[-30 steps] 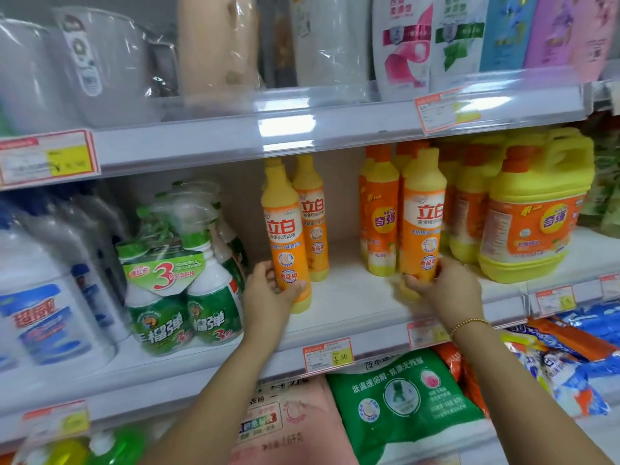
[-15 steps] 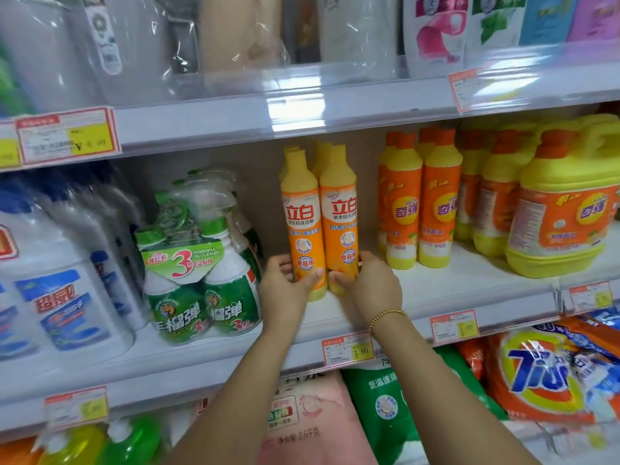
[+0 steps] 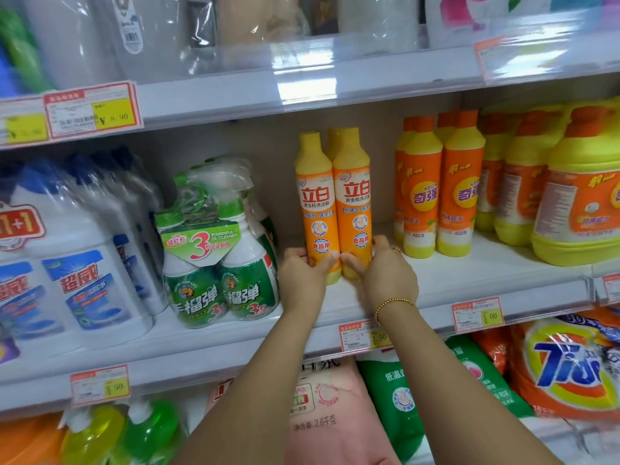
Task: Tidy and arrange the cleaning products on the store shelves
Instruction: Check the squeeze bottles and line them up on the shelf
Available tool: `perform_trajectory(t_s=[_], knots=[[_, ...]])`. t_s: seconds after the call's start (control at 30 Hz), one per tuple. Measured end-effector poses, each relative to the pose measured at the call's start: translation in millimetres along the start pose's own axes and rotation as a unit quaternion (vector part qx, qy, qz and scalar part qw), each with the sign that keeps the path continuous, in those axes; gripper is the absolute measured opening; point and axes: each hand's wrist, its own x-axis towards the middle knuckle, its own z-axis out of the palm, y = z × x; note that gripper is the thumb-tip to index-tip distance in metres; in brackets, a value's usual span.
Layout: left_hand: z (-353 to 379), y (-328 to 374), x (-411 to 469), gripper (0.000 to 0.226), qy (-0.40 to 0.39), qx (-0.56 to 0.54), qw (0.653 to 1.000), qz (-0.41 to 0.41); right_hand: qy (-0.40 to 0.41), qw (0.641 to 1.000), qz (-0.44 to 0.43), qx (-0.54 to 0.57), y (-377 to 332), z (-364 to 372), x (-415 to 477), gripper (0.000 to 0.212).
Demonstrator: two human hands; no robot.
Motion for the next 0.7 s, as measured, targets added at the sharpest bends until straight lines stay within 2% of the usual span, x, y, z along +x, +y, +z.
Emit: perform_trajectory(t_s=[0.17, 0.23, 0.3, 0.33, 0.4, 0.43, 0.5, 0.53, 0.57, 0.63, 0.7], knots=[[-4.6, 10.7, -8.3, 0.071, -0.016, 0.02, 0.999, -0.043, 0.03, 0.997, -0.006, 0.07, 3.0, -8.5, -7.0, 0.067], [-11.0, 23.7, -22.1, 0.071, -0.037, 0.062, 0.997, -0.019, 0.045, 0.991, -0.016, 0.125, 4.5, -17.3, -10.2, 0.059], [-30.6, 37.5, -47.5, 0.058, -0.025, 0.069, 0.995, 0.072, 0.06, 0.979, -0.02, 0.195, 4.2, -29.2, -18.0, 0.041], [-47.3, 41.7, -62.4, 0.049, 0.008, 0.063, 0.989, 0.136, 0.064, 0.974, -0.025, 0.215, 3.5, -33.4, -25.8, 0.031], [-88.2, 41.5, -82.0, 0.041, 0.119, 0.047, 0.959, 0.251, 0.041, 0.975, -0.053, 0.21, -0.5, -35.2, -46.6, 0.02], [-111.2, 39.0, -84.7, 0.046, 0.174, 0.052, 0.946, 0.267, 0.017, 0.978, -0.074, 0.196, -4.0, -32.2, -57.6, 0.019], [-151.2, 30.8, -72.1, 0.064, 0.228, 0.101, 0.948, 0.198, -0.045, 0.981, -0.104, 0.157, -16.2, -22.8, -75.9, 0.028], [-167.3, 28.0, -59.6, 0.075, 0.21, 0.126, 0.96, 0.132, -0.075, 0.981, -0.111, 0.141, -23.9, -18.1, -81.7, 0.037], [-179.5, 25.8, -45.4, 0.083, 0.164, 0.132, 0.976, 0.06, -0.1, 0.979, -0.113, 0.134, -32.2, -14.3, -85.8, 0.046], [-194.7, 21.0, -20.1, 0.083, 0.049, 0.083, 0.994, -0.042, -0.131, 0.973, -0.116, 0.15, -46.5, -7.9, -91.8, 0.056], [-203.6, 13.9, -4.4, 0.076, -0.022, 0.069, 0.994, -0.084, -0.144, 0.968, -0.118, 0.17, -54.4, -1.5, -98.6, 0.06]])
